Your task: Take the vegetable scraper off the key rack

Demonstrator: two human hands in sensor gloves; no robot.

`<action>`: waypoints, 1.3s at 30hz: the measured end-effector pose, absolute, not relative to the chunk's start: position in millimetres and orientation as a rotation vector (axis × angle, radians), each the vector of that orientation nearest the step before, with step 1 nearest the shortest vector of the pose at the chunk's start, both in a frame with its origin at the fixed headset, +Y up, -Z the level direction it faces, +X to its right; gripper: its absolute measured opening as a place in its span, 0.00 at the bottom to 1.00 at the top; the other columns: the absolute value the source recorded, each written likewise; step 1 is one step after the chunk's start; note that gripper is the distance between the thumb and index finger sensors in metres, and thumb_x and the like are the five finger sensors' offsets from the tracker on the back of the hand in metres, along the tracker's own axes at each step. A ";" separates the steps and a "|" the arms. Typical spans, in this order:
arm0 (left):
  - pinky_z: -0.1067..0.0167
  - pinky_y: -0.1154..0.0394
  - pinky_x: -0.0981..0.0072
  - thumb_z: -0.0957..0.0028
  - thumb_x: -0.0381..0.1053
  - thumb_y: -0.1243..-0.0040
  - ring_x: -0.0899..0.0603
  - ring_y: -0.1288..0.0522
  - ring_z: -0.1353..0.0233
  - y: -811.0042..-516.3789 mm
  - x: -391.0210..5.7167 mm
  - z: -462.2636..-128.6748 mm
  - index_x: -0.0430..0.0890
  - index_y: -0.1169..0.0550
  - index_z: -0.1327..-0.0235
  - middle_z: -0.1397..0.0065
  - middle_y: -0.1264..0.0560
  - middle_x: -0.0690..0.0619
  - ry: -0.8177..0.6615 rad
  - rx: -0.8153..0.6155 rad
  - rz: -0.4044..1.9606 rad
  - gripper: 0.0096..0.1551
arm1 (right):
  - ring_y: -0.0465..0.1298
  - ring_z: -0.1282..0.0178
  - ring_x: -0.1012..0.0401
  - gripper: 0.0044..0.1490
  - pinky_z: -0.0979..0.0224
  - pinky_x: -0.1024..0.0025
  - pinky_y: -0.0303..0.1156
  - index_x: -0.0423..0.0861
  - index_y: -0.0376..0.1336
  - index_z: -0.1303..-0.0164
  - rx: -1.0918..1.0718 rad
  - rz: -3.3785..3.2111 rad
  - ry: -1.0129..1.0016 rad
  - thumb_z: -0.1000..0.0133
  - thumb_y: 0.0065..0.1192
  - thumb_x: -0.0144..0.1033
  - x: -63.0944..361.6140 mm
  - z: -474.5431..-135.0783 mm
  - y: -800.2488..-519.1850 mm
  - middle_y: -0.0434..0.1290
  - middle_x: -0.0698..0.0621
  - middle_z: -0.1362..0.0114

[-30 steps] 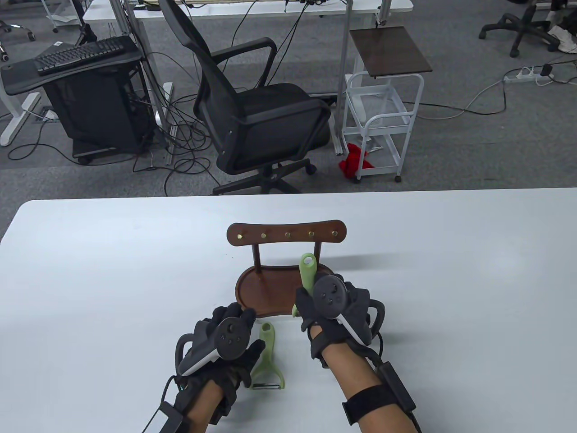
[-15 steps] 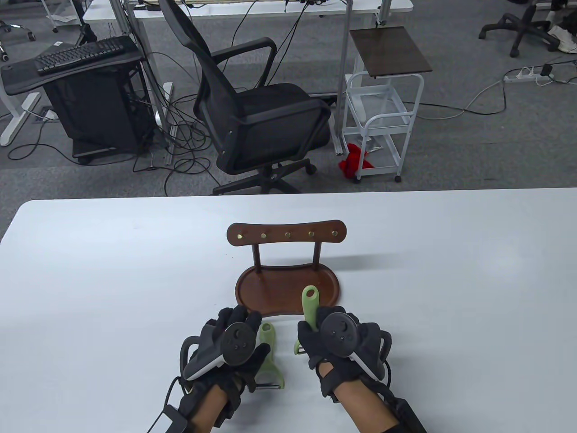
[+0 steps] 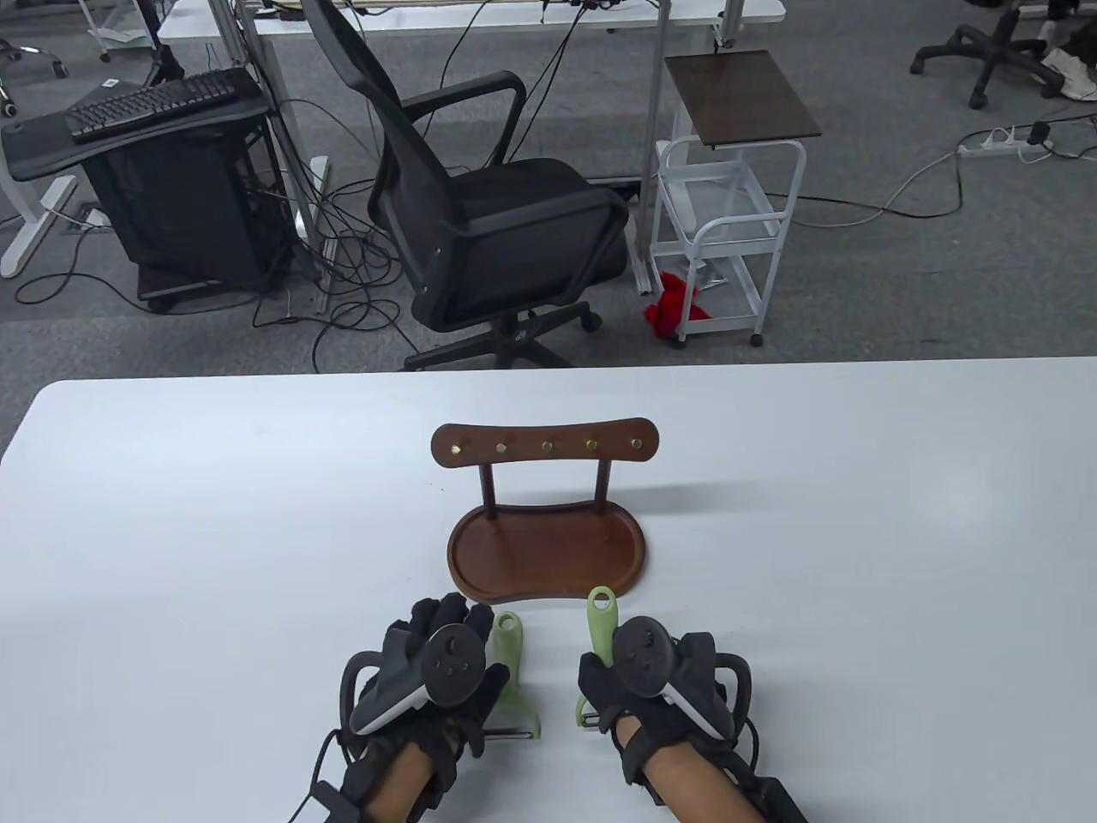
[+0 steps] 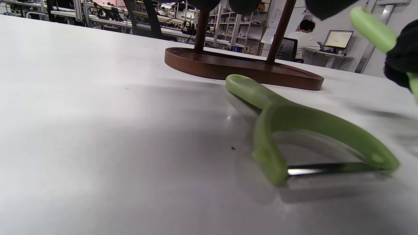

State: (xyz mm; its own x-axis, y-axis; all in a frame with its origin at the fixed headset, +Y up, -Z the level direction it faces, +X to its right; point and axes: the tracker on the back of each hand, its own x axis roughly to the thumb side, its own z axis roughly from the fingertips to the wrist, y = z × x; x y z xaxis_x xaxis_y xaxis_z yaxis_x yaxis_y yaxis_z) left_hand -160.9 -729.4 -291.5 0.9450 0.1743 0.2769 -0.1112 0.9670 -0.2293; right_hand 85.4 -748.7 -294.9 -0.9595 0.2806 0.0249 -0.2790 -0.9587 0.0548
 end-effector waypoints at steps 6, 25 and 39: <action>0.30 0.54 0.23 0.42 0.62 0.50 0.24 0.55 0.18 -731.4 -159.5 -290.6 0.48 0.48 0.19 0.16 0.56 0.39 -0.301 -0.225 0.147 0.43 | 0.78 0.71 0.56 0.34 0.71 0.61 0.77 0.41 0.72 0.56 0.012 2.896 0.194 0.50 0.62 0.61 85.5 -295.3 -757.0 0.80 0.45 0.61; 0.30 0.54 0.22 0.42 0.62 0.50 0.23 0.55 0.18 -732.6 -158.9 -289.8 0.48 0.48 0.19 0.16 0.56 0.39 -0.298 -0.250 0.139 0.43 | 0.79 0.73 0.59 0.35 0.72 0.64 0.78 0.41 0.73 0.57 -0.053 3.006 0.220 0.50 0.61 0.63 74.7 -295.8 -767.5 0.81 0.47 0.63; 0.30 0.54 0.23 0.42 0.62 0.50 0.24 0.55 0.18 -733.2 -159.1 -290.0 0.48 0.48 0.19 0.16 0.56 0.38 -0.292 -0.252 0.139 0.43 | 0.79 0.71 0.60 0.35 0.72 0.65 0.78 0.43 0.70 0.55 -0.099 2.993 0.231 0.50 0.62 0.64 78.2 -295.0 -766.6 0.79 0.48 0.60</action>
State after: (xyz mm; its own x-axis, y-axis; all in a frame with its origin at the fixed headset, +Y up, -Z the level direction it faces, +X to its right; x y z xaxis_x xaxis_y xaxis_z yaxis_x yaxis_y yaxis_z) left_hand -159.1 -733.2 -290.0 0.9485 0.1715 0.2665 -0.0989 0.9590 -0.2654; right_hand 78.2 -766.6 -295.0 -0.9884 0.1316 -0.0761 -0.1418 -0.9788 0.1481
